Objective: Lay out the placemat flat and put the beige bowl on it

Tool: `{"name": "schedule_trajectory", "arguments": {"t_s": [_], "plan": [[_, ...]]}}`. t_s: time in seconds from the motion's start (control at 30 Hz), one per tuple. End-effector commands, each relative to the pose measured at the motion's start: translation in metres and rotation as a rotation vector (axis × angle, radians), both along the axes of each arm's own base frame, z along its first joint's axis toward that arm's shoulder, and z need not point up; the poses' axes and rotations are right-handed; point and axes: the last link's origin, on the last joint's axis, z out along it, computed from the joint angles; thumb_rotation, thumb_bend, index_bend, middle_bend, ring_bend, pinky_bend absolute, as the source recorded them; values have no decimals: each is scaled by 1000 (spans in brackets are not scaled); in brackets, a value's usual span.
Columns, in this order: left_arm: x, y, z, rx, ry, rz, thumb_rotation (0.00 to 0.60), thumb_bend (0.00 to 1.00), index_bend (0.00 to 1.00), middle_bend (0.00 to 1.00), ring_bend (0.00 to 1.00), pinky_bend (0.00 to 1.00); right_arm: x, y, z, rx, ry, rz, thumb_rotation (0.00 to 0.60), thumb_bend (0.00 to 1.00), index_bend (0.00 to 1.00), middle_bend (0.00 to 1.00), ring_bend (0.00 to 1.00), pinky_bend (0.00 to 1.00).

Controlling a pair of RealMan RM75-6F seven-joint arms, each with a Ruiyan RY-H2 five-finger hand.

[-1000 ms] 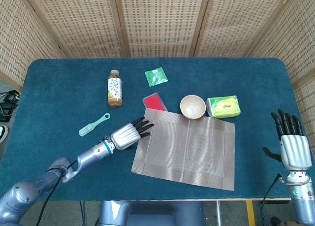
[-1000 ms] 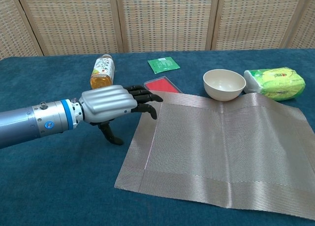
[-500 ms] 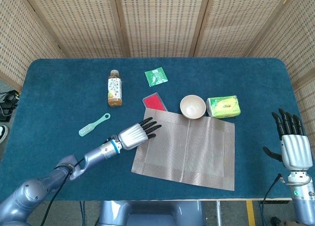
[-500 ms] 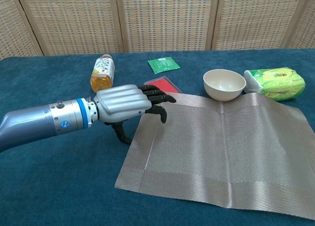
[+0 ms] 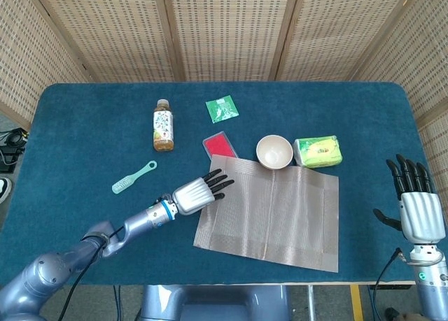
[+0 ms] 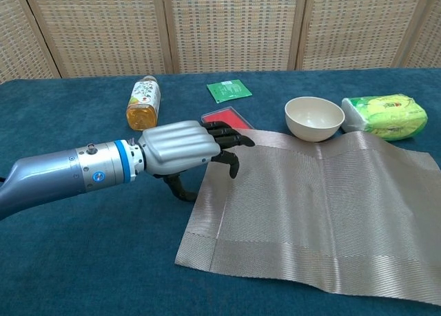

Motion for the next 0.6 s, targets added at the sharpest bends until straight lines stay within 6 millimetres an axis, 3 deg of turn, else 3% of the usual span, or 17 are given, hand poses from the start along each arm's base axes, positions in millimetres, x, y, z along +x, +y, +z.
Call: {"name": "schedule_trajectory", "arguments": {"t_s": [0.03, 0.43, 0.6], "plan": [[1, 0, 0, 5, -1, 0, 600, 302, 340, 0, 0, 0, 1, 0, 0, 1, 2, 4, 600, 0, 0, 0, 0, 0], [5, -5, -5, 6, -6, 7, 600, 449, 388, 0, 0, 0, 3, 2, 2, 1, -7, 17, 600, 0, 0, 0, 0, 0], [6, -7, -7, -1, -5, 11, 600, 451, 399, 0, 0, 0, 5, 3, 3, -1, -8, 22, 600, 0, 0, 0, 0, 0]]}}
